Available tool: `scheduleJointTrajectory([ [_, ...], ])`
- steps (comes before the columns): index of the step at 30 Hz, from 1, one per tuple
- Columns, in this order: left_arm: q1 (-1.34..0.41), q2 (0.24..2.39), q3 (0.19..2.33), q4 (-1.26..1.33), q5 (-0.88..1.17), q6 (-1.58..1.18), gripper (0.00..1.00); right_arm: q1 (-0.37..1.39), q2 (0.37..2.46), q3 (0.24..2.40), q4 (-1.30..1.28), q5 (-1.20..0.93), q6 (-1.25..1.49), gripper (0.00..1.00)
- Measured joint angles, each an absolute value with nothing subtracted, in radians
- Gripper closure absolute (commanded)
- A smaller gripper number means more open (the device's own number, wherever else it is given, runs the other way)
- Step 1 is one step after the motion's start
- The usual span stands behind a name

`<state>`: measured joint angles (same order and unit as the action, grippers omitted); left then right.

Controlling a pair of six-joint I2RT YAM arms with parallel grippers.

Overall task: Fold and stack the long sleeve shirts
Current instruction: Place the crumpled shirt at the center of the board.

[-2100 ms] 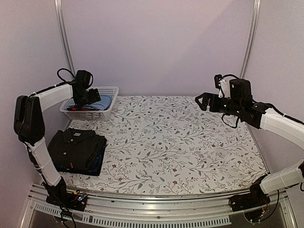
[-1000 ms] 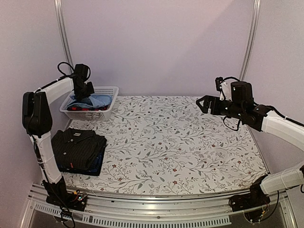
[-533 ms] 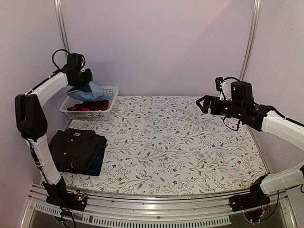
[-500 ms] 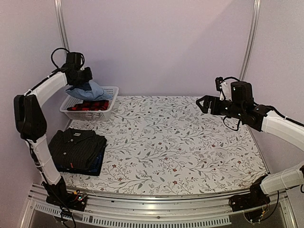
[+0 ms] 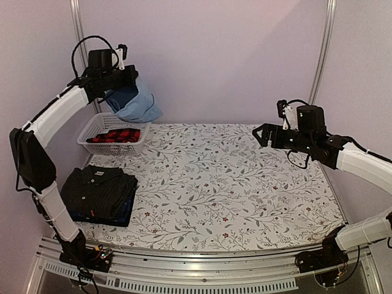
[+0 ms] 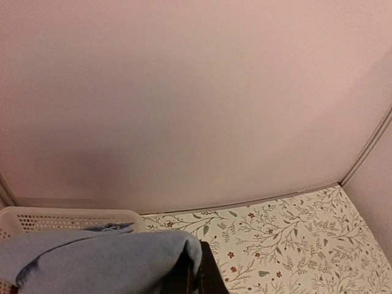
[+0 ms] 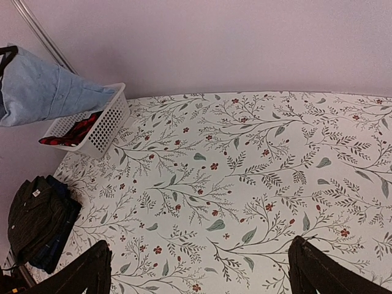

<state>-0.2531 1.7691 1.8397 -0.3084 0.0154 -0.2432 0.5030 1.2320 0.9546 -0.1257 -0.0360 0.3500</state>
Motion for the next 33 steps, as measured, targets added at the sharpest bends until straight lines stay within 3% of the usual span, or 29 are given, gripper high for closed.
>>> scheduleJointTrajectory([
  [8,-0.554,1.727,1.854,-0.275,0.068,-0.081,1.0,0.503,1.234,0.957,-0.127,-0.029,0.344,0.01],
  [9,-0.569,1.727,1.851,-0.276,0.068,-0.075,0.95,0.503,1.235,0.957,-0.128,-0.023,0.344,0.01],
  [13,-0.737,1.766,1.779,-0.288,0.147,-0.032,0.52,0.503,1.235,0.957,-0.146,0.019,0.344,0.01],
  [17,-0.881,1.88,1.674,-0.304,0.22,-0.068,0.3,0.503,1.24,0.958,-0.178,0.044,0.344,0.01],
  [22,-0.906,1.912,1.571,-0.318,0.256,-0.159,0.29,0.53,1.286,0.966,-0.197,0.045,0.344,0.01],
  [26,-0.813,1.902,1.574,-0.307,0.227,-0.25,0.36,0.591,1.356,0.992,-0.225,0.051,0.35,0.01],
  [33,-0.652,1.977,1.608,-0.323,0.292,-0.352,0.38,0.637,1.571,1.121,-0.307,0.096,0.394,0.03],
])
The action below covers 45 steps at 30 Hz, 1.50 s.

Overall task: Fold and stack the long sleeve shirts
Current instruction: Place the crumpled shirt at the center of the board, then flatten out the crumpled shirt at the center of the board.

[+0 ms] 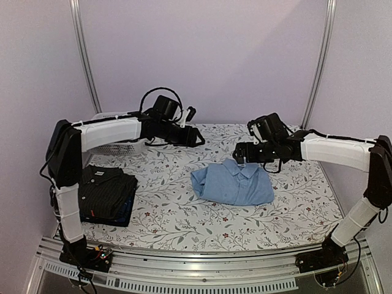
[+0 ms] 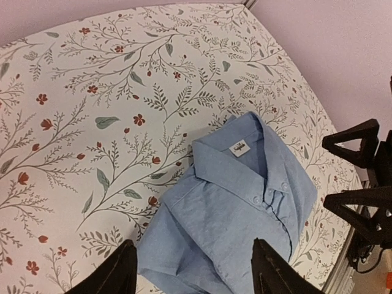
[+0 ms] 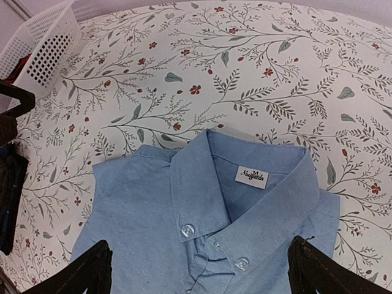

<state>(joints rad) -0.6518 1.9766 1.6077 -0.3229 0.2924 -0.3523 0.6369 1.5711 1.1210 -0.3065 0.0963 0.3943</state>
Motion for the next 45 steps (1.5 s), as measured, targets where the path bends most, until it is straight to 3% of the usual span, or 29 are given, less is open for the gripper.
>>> scheduleJointTrajectory([
  [6,-0.654,2.149,1.713,-0.372,0.371,-0.397,0.39,0.638,1.713,1.194,-0.353,0.114,0.431,0.05],
  [18,-0.65,2.266,1.74,-0.49,0.322,-0.402,0.34,0.717,2.044,1.495,-0.431,0.095,0.429,0.01],
  [21,-0.65,2.297,1.751,-0.504,0.324,-0.393,0.37,0.742,2.085,1.499,-0.461,0.102,0.429,0.05],
  [25,-0.653,2.312,1.766,-0.516,0.332,-0.386,0.5,0.754,2.098,1.499,-0.482,0.125,0.432,0.25],
  [30,-0.661,2.313,1.771,-0.52,0.344,-0.389,0.86,0.753,2.096,1.499,-0.494,0.162,0.435,0.65],
  [32,-0.665,2.317,1.77,-0.522,0.356,-0.392,1.0,0.753,2.091,1.499,-0.498,0.178,0.436,0.69],
  [34,-0.667,2.318,1.765,-0.52,0.368,-0.405,1.0,0.753,2.08,1.5,-0.503,0.191,0.434,0.77],
  [42,-0.657,2.222,1.599,-0.483,0.345,-0.463,1.0,0.753,2.056,1.608,-0.512,0.28,0.386,0.91],
  [44,-0.646,2.133,1.496,-0.473,0.321,-0.491,1.0,0.751,2.049,1.662,-0.501,0.303,0.361,0.92],
  [45,-0.637,2.083,1.444,-0.469,0.311,-0.504,1.0,0.749,2.048,1.687,-0.495,0.307,0.349,0.88],
])
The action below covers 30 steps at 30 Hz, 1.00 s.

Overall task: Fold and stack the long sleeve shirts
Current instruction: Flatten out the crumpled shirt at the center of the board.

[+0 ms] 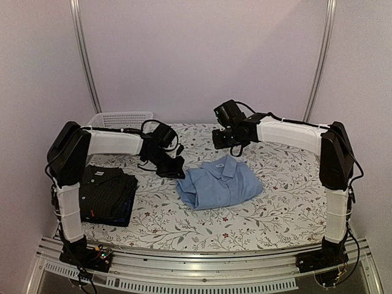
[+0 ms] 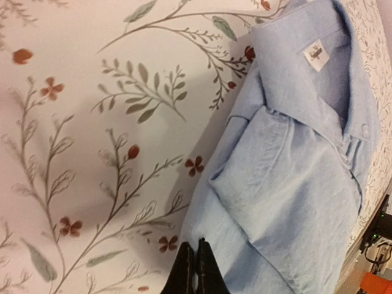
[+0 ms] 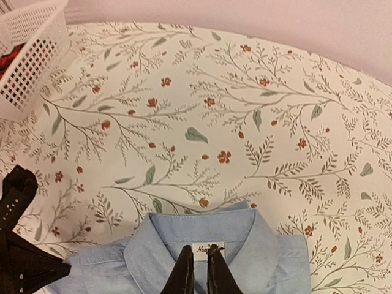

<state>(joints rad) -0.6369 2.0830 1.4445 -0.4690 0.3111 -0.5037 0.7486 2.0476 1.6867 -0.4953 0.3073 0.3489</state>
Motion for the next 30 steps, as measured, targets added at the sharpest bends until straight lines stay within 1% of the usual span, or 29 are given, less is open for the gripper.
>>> scheduleJointTrajectory([
  [2,-0.619,1.984,1.359,-0.464,0.294,-0.528,1.0,0.741,2.047,1.749,-0.481,0.307,0.326,0.8],
  [4,-0.607,1.888,1.292,-0.451,0.278,-0.549,1.0,0.732,2.048,1.824,-0.476,0.286,0.288,0.68],
  [7,-0.609,1.803,1.24,-0.421,0.28,-0.566,1.0,0.729,2.048,1.904,-0.474,0.217,0.253,0.48],
  [8,-0.615,1.788,1.234,-0.408,0.285,-0.569,1.0,0.731,2.048,1.909,-0.469,0.199,0.253,0.43],
  [11,-0.643,1.777,1.237,-0.371,0.299,-0.574,1.0,0.754,2.039,1.854,-0.445,0.125,0.242,0.35],
  [15,-0.691,1.777,1.281,-0.358,0.319,-0.577,1.0,0.797,2.013,1.669,-0.418,-0.003,0.256,0.26],
  [18,-0.71,1.777,1.345,-0.35,0.328,-0.579,1.0,0.815,1.979,1.56,-0.414,-0.051,0.276,0.19],
  [21,-0.715,1.777,1.391,-0.339,0.333,-0.579,1.0,0.817,1.916,1.493,-0.408,-0.082,0.296,0.17],
  [25,-0.718,1.778,1.423,-0.332,0.337,-0.578,1.0,0.81,1.843,1.478,-0.375,-0.1,0.323,0.19],
  [27,-0.718,1.779,1.438,-0.329,0.337,-0.578,1.0,0.81,1.829,1.478,-0.364,-0.101,0.338,0.24],
  [28,-0.718,1.779,1.444,-0.328,0.337,-0.578,1.0,0.81,1.828,1.478,-0.358,-0.101,0.345,0.29],
  [29,-0.718,1.779,1.45,-0.327,0.337,-0.578,1.0,0.81,1.828,1.478,-0.354,-0.101,0.352,0.31],
  [30,-0.718,1.781,1.457,-0.327,0.339,-0.578,1.0,0.81,1.83,1.478,-0.353,-0.1,0.358,0.38],
])
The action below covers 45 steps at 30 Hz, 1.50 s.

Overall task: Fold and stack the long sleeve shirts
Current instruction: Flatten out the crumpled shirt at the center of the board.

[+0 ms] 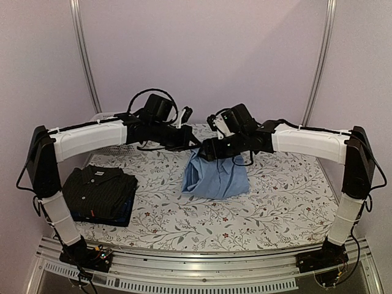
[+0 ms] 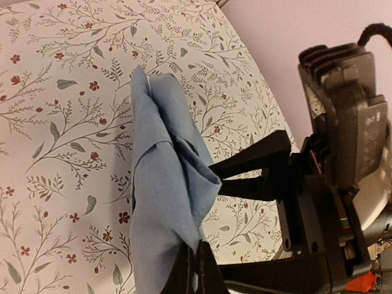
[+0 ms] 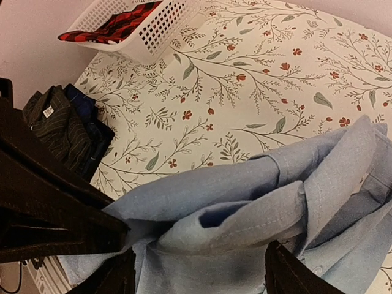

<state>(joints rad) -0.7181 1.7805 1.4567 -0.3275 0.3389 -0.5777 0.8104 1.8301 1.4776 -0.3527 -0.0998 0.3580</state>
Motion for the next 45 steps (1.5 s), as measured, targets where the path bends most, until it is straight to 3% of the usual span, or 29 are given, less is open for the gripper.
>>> scheduleJointTrajectory([
  [7,-0.718,1.783,1.505,-0.338,0.336,-0.57,1.0,0.805,1.886,1.535,-0.349,-0.06,0.4,0.92],
  [9,-0.714,1.781,1.507,-0.34,0.327,-0.569,1.0,0.802,1.903,1.567,-0.357,-0.047,0.404,1.0],
  [21,-0.662,1.676,1.526,-0.422,0.276,-0.554,1.0,0.726,1.967,1.746,-0.398,0.042,0.378,1.0],
  [30,-0.69,1.547,1.492,-0.39,0.337,-0.529,1.0,0.553,2.015,1.794,-0.397,0.062,0.323,1.0],
  [31,-0.71,1.547,1.478,-0.384,0.366,-0.518,0.93,0.532,2.024,1.795,-0.397,0.061,0.317,1.0],
  [32,-0.734,1.552,1.461,-0.382,0.397,-0.504,0.78,0.509,2.037,1.799,-0.398,0.061,0.311,1.0],
  [34,-0.785,1.578,1.438,-0.383,0.447,-0.473,0.69,0.477,2.067,1.813,-0.399,0.057,0.297,1.0],
  [36,-0.844,1.629,1.433,-0.391,0.49,-0.45,0.53,0.441,2.107,1.835,-0.4,0.051,0.286,0.96],
  [38,-0.884,1.686,1.433,-0.406,0.508,-0.432,0.43,0.408,2.149,1.853,-0.406,0.041,0.274,0.81],
  [42,-0.884,1.73,1.434,-0.436,0.471,-0.425,0.41,0.366,2.19,1.86,-0.448,0.03,0.263,0.45],
  [45,-0.834,1.736,1.456,-0.439,0.421,-0.451,0.4,0.352,2.188,1.855,-0.467,0.031,0.257,0.31],
])
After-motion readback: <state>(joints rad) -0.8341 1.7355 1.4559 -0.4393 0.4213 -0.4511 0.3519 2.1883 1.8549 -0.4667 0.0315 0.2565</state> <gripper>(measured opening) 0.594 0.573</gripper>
